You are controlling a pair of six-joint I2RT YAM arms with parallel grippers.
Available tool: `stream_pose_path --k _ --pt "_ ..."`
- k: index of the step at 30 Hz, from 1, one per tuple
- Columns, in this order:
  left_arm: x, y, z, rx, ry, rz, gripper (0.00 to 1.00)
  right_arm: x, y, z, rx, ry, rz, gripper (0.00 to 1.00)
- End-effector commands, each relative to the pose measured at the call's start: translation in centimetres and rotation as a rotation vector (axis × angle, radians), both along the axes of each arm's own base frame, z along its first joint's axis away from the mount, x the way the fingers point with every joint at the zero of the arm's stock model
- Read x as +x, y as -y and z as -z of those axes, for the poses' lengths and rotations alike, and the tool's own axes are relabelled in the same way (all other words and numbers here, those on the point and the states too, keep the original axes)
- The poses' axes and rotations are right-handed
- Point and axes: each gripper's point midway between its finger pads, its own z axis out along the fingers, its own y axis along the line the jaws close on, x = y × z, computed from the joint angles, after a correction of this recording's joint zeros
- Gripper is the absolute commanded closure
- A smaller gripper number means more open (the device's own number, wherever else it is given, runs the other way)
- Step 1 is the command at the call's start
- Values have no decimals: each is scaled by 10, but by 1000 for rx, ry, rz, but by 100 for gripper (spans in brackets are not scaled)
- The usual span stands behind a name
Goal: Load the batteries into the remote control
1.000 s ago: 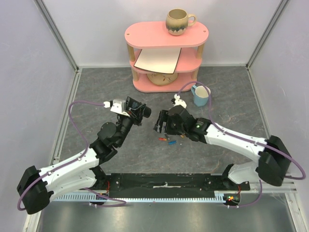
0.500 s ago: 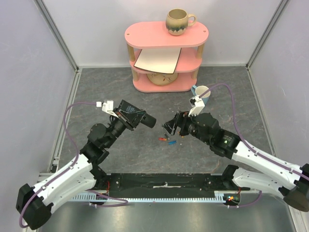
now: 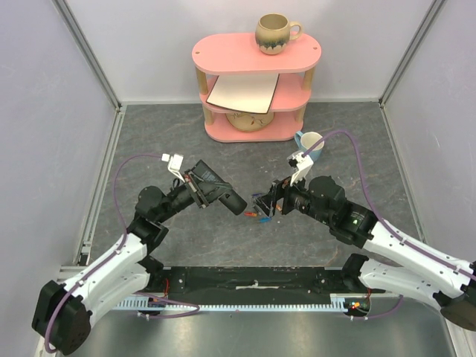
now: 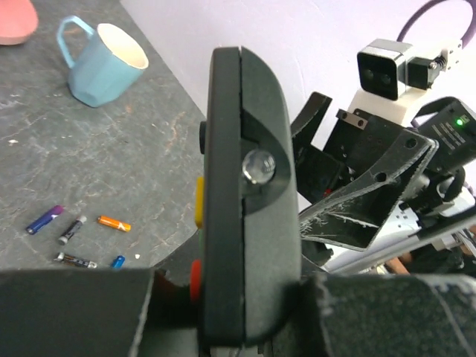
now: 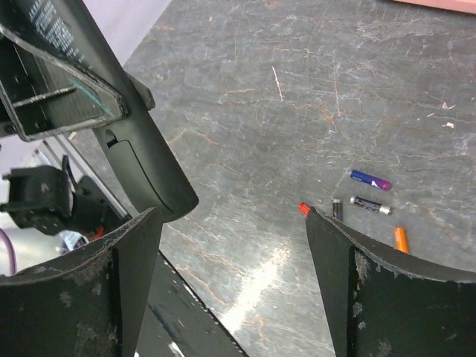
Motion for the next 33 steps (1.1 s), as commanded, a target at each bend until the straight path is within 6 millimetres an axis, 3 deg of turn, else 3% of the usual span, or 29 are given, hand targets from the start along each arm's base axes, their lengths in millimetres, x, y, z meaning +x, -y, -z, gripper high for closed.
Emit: stream_pose_path --k 1,8,14,25,33 --pt "-21 10 -27 -54 84 149 98 -5 1 -26 -48 131 -81 15" --pt "-23 13 -30 -46 128 187 98 -9 -4 -33 -71 175 -138 15" --pt "-27 15 -33 -48 181 215 98 -17 -16 -23 -120 197 -167 11" --pt "-41 8 -45 16 460 207 98 -9 2 -27 -120 243 -74 13" --pt "-48 3 -47 83 601 193 98 -2 6 -16 -153 241 -34 13"
